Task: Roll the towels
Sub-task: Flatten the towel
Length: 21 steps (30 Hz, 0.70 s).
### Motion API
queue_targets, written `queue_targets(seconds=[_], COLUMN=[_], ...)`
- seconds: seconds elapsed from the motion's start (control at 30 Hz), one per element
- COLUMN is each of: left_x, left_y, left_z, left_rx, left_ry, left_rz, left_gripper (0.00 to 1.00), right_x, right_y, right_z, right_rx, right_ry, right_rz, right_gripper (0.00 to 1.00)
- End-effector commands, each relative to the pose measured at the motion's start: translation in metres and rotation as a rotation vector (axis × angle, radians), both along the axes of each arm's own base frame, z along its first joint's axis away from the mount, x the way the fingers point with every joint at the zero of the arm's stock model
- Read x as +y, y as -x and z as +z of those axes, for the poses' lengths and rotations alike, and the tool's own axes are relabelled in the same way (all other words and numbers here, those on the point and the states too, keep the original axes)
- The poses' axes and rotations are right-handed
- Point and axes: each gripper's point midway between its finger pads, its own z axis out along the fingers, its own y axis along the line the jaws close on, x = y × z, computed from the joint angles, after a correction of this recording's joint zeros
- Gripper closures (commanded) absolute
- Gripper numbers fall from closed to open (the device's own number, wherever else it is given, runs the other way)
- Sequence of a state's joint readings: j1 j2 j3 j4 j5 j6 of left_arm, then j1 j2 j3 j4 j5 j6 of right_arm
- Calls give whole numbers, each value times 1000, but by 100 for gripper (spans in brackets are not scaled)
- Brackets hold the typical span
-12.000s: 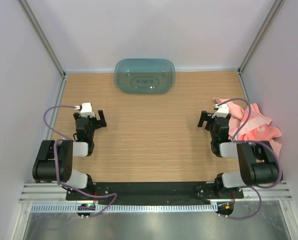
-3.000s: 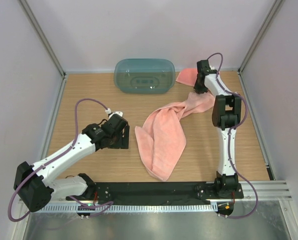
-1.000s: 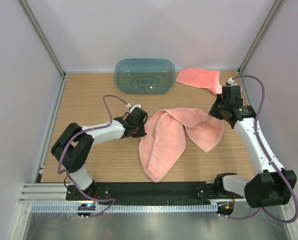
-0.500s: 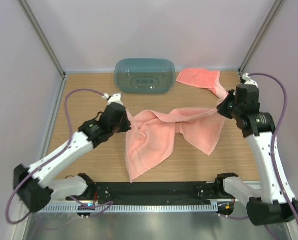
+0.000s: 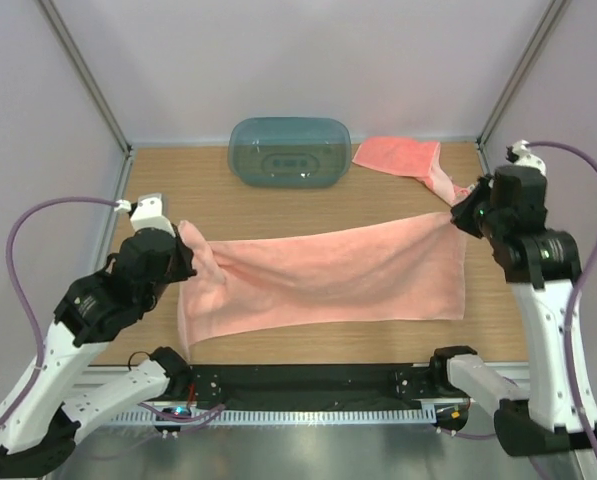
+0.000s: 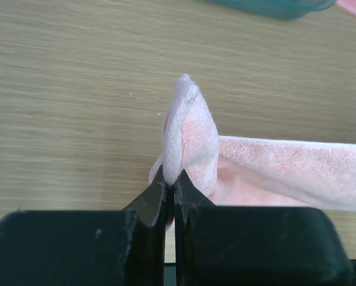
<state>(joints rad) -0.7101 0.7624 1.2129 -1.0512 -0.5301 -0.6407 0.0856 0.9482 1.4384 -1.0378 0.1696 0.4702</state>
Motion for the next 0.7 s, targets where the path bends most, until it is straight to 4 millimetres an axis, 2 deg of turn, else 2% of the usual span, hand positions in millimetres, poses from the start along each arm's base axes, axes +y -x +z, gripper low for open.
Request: queue_targets(seconds=[0.0, 0.03, 0.07, 0.17, 0.2, 0.23, 0.27, 0.3, 0.33, 0.37, 0.4, 0.43, 0.47, 0.5, 0.53, 0.57, 0.6, 0.63, 0.67], left_x=[16, 12, 9, 13, 7, 25, 31, 33, 45, 48, 50, 55, 62, 68, 74, 84, 85, 96, 103], left_y=[-15, -24, -31, -64, -75, -89, -102, -116, -127, -134, -151, -159, -166, -171, -181, -184, -184, -185, -184], left_z=[-18, -29, -37, -68, -76, -85, -102, -106, -111, -116, -132, -139, -151, -171, -172, -176, -179, -183, -183], left_rx=[75, 113, 144, 253, 275, 305, 360, 370, 392, 421, 494, 525, 566, 638, 644, 667, 686, 692, 693], left_ry=[-185, -225, -240, -207, -140, -116, -110, -88, -78, -78, -87, -93, -100, -106, -105, -92, -87, -73, -79], left_rz=[69, 55, 44, 38, 4, 57, 60, 61, 99, 108, 110, 126, 146, 162, 183, 211, 215, 249, 271], left_gripper=[99, 99, 98, 95, 95, 96, 97, 98, 94, 89, 81, 75, 70, 67, 58, 55, 52, 47, 47], right_x=[8, 11, 11, 13, 14, 16, 15, 16, 17, 16, 15, 13, 12, 11, 11, 8, 3, -1, -4], right_y=[-50, -70, -80, -121, -132, -144, -161, -172, -180, -194, -203, -209, -224, -232, -239, -253, -258, -260, -268], right_z=[-33, -48, -54, -92, -99, -104, -126, -132, -143, -156, -166, -174, -191, -199, -206, -202, -225, -231, -227], right_rx=[104, 139, 151, 223, 232, 231, 290, 290, 313, 342, 358, 378, 406, 412, 428, 416, 469, 489, 472], right_ry=[-17, -21, -24, -22, -26, -33, -27, -26, -30, -27, -19, -19, -21, -31, -37, -39, -34, -38, -47], right_rz=[1, 0, -4, -17, -21, -12, -21, -23, -19, -26, -33, -50, -61, -65, -64, -77, -90, -98, -100], right_gripper=[99, 99, 99, 99, 99, 99, 99, 99, 99, 99, 99, 99, 99, 99, 99, 99, 99, 99, 99])
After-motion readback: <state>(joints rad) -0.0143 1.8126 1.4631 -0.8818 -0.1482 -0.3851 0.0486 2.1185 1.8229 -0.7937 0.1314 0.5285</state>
